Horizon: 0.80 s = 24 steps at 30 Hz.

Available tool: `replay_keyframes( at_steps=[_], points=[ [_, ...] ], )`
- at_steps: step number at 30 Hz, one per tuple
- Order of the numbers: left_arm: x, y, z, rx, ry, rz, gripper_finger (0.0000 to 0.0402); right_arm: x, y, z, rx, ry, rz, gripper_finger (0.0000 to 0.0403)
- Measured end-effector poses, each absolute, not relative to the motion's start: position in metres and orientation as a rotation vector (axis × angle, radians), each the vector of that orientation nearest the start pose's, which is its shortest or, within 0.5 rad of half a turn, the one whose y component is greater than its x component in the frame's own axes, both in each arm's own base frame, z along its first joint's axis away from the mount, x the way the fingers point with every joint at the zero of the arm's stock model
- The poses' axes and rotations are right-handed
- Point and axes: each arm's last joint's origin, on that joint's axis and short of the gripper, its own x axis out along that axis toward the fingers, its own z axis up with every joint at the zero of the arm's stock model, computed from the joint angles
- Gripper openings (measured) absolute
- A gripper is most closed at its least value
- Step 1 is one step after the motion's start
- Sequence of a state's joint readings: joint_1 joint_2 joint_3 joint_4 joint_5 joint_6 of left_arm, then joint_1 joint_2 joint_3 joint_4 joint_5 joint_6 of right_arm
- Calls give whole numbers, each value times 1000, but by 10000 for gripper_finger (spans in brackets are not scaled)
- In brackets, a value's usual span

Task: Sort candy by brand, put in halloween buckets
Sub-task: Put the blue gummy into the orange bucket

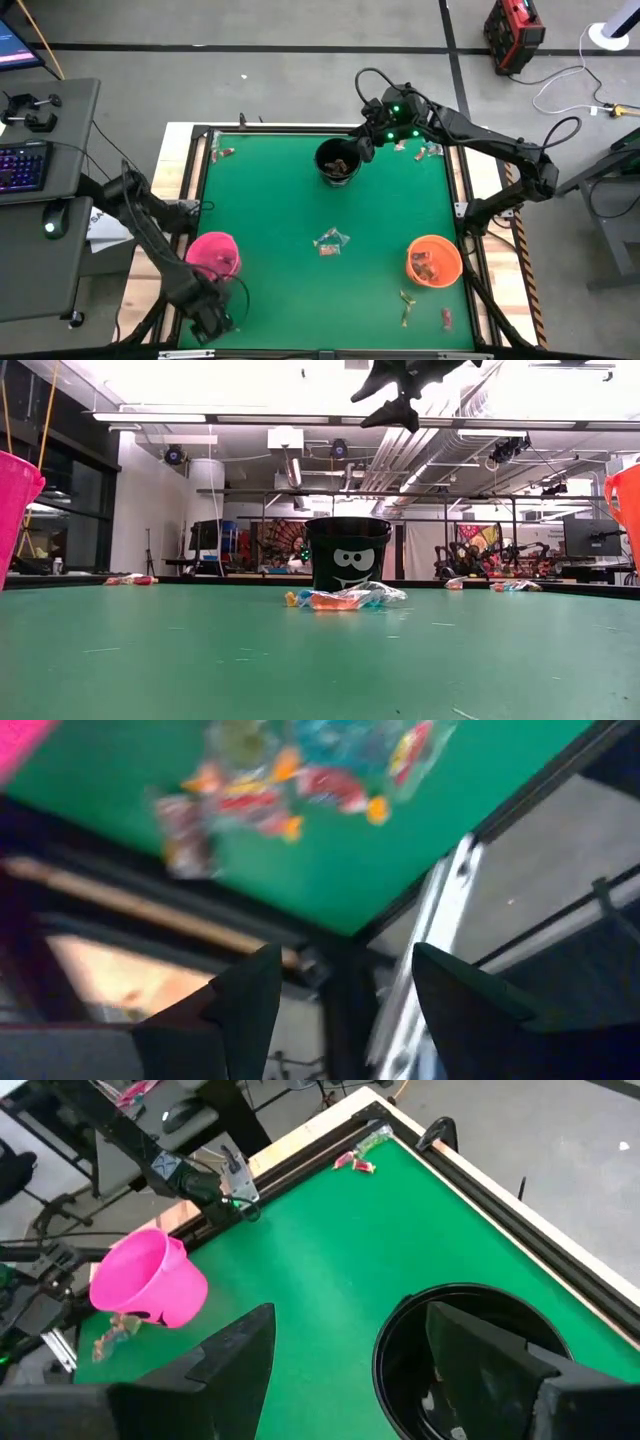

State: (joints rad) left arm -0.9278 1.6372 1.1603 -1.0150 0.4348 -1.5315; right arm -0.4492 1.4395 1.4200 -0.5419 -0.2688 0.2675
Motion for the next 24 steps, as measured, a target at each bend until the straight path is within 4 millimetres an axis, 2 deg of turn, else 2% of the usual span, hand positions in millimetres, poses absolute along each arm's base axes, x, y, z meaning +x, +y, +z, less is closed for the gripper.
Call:
replay_keyframes(
  at_steps=[5, 10, 14, 19, 24],
  points=[
    [171, -253, 189, -652, 1914, 353, 213, 285, -129, 369, 444, 504, -243, 254],
    [178, -259, 182, -629, 1812, 372, 213, 285, -129, 369, 443, 505, -240, 254],
    [182, -259, 184, -632, 1715, 379, 213, 284, -129, 369, 444, 511, -240, 254],
    [182, -255, 184, -598, 1720, 393, 213, 284, -128, 368, 447, 521, -240, 254],
    [180, -245, 195, -569, 1731, 380, 213, 284, -128, 368, 449, 520, -240, 254]
  ],
)
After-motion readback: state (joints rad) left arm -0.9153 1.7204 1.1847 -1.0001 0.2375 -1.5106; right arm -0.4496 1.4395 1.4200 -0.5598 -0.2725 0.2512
